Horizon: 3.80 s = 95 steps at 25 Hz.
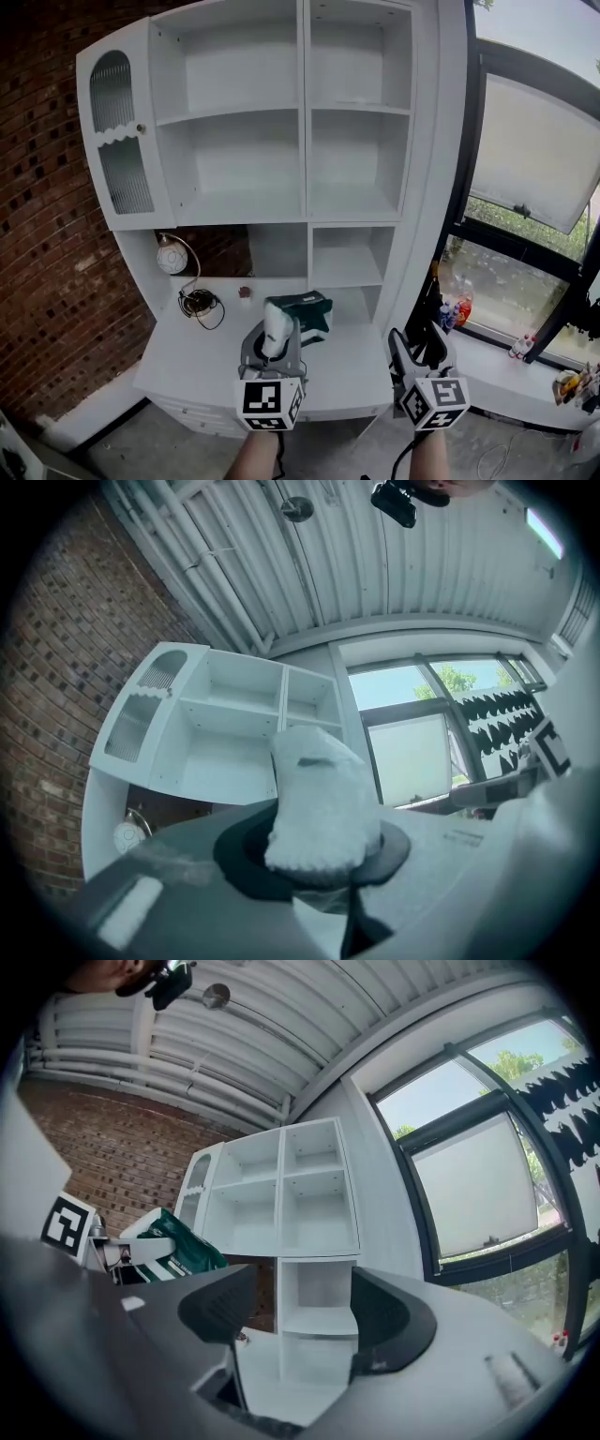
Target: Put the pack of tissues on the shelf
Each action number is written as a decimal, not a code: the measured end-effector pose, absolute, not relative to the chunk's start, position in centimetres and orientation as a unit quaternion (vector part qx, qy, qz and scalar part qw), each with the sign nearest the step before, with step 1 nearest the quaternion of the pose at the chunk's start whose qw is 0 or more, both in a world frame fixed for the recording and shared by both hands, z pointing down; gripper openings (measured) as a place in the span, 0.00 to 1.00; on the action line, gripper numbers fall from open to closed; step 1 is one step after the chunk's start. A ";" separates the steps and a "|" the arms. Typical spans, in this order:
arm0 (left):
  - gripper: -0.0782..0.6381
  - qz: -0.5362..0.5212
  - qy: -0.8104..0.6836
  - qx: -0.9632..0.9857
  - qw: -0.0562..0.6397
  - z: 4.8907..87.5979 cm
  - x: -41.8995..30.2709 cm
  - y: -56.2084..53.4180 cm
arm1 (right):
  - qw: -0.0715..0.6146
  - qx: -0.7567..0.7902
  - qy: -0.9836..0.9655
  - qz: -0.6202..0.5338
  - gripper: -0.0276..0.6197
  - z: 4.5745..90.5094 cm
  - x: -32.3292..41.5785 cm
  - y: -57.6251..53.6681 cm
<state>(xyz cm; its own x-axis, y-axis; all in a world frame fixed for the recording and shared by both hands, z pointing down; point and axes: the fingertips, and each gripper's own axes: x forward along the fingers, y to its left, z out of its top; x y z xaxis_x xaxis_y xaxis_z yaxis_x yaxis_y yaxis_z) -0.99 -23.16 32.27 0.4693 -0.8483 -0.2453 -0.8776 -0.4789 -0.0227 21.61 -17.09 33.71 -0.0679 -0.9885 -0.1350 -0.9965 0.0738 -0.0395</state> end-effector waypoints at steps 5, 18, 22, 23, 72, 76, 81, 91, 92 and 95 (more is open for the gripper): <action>0.26 0.088 0.515 -0.850 0.071 33.1 0.3 -24.1 | 0.069 -0.664 0.745 0.017 0.51 34.7 22.3 -18.8; 0.26 0.082 0.515 -0.852 0.057 34.7 1.8 -28.3 | 0.066 -0.648 0.759 -0.007 0.51 37.5 22.4 -23.8; 0.26 0.093 0.499 -0.860 0.050 34.5 3.3 -30.7 | 0.060 -0.654 0.754 -0.003 0.51 37.2 23.0 -25.8; 0.26 0.096 0.495 -0.862 0.050 34.3 3.7 -31.3 | 0.060 -0.657 0.752 0.000 0.51 37.0 23.2 -26.4; 0.25 0.281 0.315 -0.869 -0.258 36.9 12.1 -43.8 | 0.132 -0.472 0.864 -0.116 0.34 38.2 21.1 -41.7; 0.25 0.280 0.313 -0.869 -0.263 37.2 12.5 -43.9 | 0.140 -0.466 0.866 -0.118 0.24 37.9 21.8 -41.4; 0.26 0.275 0.316 -0.869 -0.263 37.3 12.8 -44.0 | 0.148 -0.464 0.866 -0.114 0.17 37.5 22.0 -41.2; 0.45 0.209 0.333 -0.902 -0.177 36.9 13.8 -43.5 | 0.191 -0.465 0.856 -0.123 0.13 36.5 23.0 -40.7; 0.49 0.198 0.334 -0.907 -0.165 37.0 13.9 -43.4 | 0.195 -0.466 0.854 -0.125 0.13 36.5 23.1 -40.7; 0.54 0.170 0.338 -0.916 -0.132 37.1 14.0 -43.1 | 0.212 -0.469 0.846 -0.135 0.13 36.5 23.6 -40.7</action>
<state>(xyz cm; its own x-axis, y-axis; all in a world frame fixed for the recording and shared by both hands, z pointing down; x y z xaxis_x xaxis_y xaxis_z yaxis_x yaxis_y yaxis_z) 14.01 -43.10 37.10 0.7133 -0.6649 -0.2214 -0.5753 -0.7360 0.3568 23.58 -40.69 36.49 -0.4696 -0.8519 -0.2317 -0.7370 0.5228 -0.4283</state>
